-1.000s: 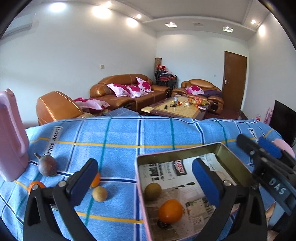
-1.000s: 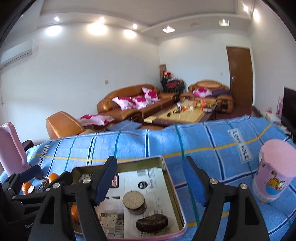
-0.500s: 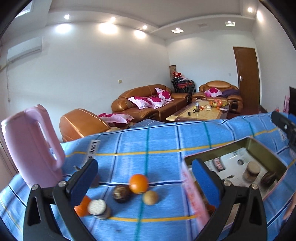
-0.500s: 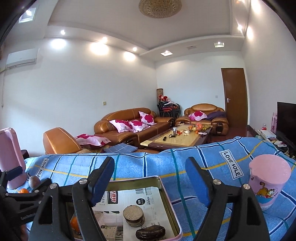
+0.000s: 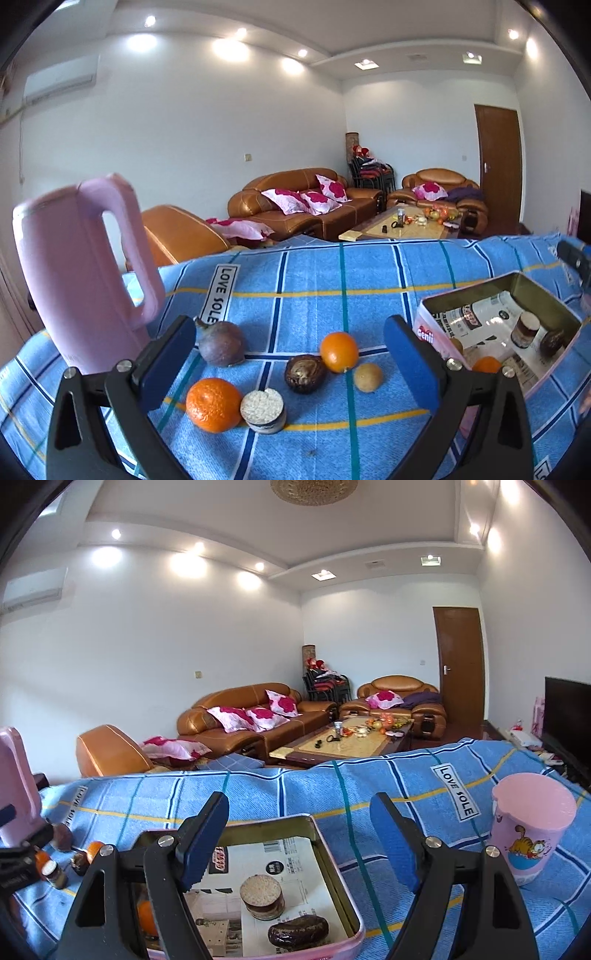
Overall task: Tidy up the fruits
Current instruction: 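Withdraw both tools from the tin and reach back toward the remaining fruits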
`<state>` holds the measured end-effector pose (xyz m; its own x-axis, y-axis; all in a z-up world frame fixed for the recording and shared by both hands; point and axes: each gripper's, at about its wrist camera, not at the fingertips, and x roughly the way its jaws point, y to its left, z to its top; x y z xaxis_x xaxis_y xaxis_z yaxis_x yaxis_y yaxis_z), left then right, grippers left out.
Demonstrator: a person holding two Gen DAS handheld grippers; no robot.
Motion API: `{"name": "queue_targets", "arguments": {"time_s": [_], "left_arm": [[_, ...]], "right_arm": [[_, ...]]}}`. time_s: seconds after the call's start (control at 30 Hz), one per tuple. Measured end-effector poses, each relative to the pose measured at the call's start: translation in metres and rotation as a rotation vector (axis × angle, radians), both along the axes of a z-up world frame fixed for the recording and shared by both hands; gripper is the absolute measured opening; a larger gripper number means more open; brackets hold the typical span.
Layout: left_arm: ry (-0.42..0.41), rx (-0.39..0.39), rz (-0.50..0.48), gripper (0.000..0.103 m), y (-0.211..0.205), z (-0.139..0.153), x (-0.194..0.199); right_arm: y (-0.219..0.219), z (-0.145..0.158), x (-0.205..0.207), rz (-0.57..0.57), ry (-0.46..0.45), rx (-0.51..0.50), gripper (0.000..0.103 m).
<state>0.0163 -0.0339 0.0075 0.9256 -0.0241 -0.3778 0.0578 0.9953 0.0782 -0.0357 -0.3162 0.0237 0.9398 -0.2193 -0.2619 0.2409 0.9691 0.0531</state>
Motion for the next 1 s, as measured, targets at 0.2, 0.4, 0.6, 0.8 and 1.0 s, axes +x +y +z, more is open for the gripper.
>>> {"name": "queue_targets", "arguments": {"time_s": [0.2, 0.4, 0.6, 0.8, 1.0], "left_arm": [[0.006, -0.056, -0.009, 0.103, 0.015, -0.002, -0.004], [0.012, -0.029, -0.009, 0.103, 0.017, -0.002, -0.006], [0.033, 0.007, 0.006, 0.103, 0.019, -0.003, -0.002], [0.062, -0.035, 0.051, 0.103, 0.052, 0.010, 0.013], [0.122, -0.119, 0.155, 0.103, 0.103, 0.015, 0.034]], "right_arm": [[0.019, -0.001, -0.002, -0.008, 0.045, -0.032, 0.080], [0.041, -0.004, -0.010, 0.022, 0.090, 0.010, 0.080], [0.080, -0.007, -0.005, 0.110, 0.137, 0.036, 0.080], [0.122, -0.011, 0.005, 0.192, 0.166, 0.061, 0.080], [0.162, -0.016, 0.019, 0.265, 0.212, 0.059, 0.080]]}}
